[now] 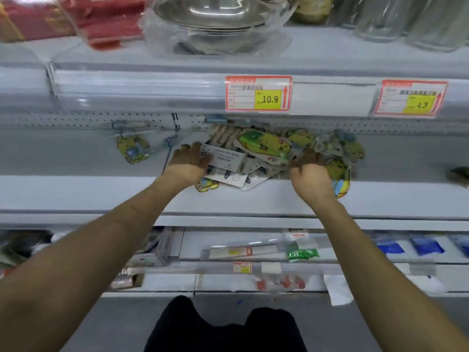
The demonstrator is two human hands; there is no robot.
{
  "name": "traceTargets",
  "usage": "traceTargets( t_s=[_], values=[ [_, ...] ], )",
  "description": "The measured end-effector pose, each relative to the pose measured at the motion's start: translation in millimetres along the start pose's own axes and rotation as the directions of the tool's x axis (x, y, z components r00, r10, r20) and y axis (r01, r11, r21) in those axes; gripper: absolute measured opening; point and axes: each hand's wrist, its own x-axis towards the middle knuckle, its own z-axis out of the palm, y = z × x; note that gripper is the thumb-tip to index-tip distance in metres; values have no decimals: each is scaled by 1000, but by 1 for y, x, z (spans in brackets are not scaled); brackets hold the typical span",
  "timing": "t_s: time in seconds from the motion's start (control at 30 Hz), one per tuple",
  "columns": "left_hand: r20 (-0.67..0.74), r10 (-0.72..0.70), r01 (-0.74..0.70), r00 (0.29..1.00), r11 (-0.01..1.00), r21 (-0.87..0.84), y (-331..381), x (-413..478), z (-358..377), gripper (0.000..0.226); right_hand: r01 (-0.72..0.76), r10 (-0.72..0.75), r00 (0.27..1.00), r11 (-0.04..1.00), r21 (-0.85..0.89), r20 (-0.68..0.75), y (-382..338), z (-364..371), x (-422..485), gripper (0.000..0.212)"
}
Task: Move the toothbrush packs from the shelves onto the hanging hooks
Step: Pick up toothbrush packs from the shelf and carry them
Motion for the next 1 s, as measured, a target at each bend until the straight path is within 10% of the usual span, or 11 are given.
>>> traceTargets(
  t_s=[0.37, 0.6, 0.7, 0.83, 1.0],
  values=[
    [-2, -101, 95, 995, 944, -315, -6, 21, 6, 86, -248, 260, 965, 844, 475, 43, -7, 10, 39, 24],
    [99, -176, 183, 979, 568, -802, -18, 3, 3, 52, -256, 309, 947, 563, 786, 88, -8, -10, 34, 27],
    [148, -156, 204, 977, 454, -867, -26, -5, 6, 38, -234, 301, 949, 467, 853, 95, -12, -15, 34, 28],
    [249, -101, 268, 963, 294, -918, -38, -17, 11, 75, -231, 339, 936, 382, 895, 97, -12, -10, 36, 13],
    [251, -64, 259, 966, 211, -942, -44, -33, 12, 50, -156, 363, 932, 354, 922, 18, -7, -6, 33, 17]
  ],
)
